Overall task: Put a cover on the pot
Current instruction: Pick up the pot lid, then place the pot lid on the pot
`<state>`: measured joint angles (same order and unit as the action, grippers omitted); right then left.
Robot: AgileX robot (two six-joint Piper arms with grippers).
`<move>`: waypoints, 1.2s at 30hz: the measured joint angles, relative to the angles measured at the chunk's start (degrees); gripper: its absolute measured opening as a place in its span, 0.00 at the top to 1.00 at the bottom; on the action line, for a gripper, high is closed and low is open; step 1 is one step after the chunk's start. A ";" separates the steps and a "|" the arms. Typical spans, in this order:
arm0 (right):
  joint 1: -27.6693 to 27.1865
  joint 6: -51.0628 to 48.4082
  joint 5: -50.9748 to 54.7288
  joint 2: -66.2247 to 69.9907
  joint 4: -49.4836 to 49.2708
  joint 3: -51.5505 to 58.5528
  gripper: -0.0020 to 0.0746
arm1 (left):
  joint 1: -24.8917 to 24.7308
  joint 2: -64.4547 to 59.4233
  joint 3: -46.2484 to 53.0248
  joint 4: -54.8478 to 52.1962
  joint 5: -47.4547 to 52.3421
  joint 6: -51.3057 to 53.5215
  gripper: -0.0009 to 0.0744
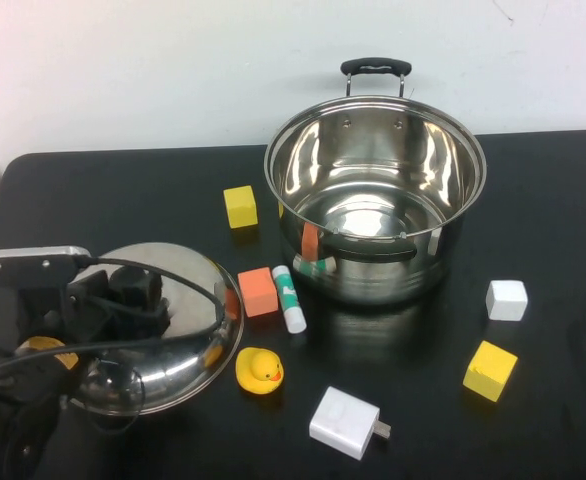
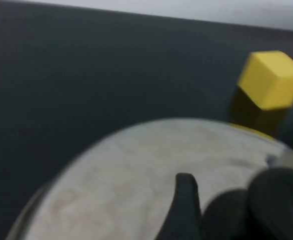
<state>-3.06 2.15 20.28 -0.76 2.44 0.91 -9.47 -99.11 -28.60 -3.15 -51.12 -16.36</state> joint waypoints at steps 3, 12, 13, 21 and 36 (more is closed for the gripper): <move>0.00 0.00 0.00 0.00 0.00 0.00 0.98 | -0.46 -1.33 -0.09 3.15 -2.65 1.38 0.34; 0.00 0.00 0.00 0.00 0.00 0.00 0.98 | -0.89 -2.91 -0.09 4.80 -7.62 2.91 0.56; 0.00 0.00 0.00 0.00 0.00 0.00 0.98 | -0.89 -2.45 -0.09 4.78 -7.62 2.91 0.56; 0.00 0.00 0.00 0.00 0.00 0.00 0.98 | -0.89 10.59 -1.27 5.04 3.77 5.00 0.56; 0.00 0.00 0.00 0.00 0.00 0.00 0.98 | -10.72 12.78 -38.91 -22.21 34.21 -16.38 0.56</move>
<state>-3.06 2.15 20.28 -0.76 2.44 0.91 -20.19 -86.32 -67.51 -25.36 -16.91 -32.74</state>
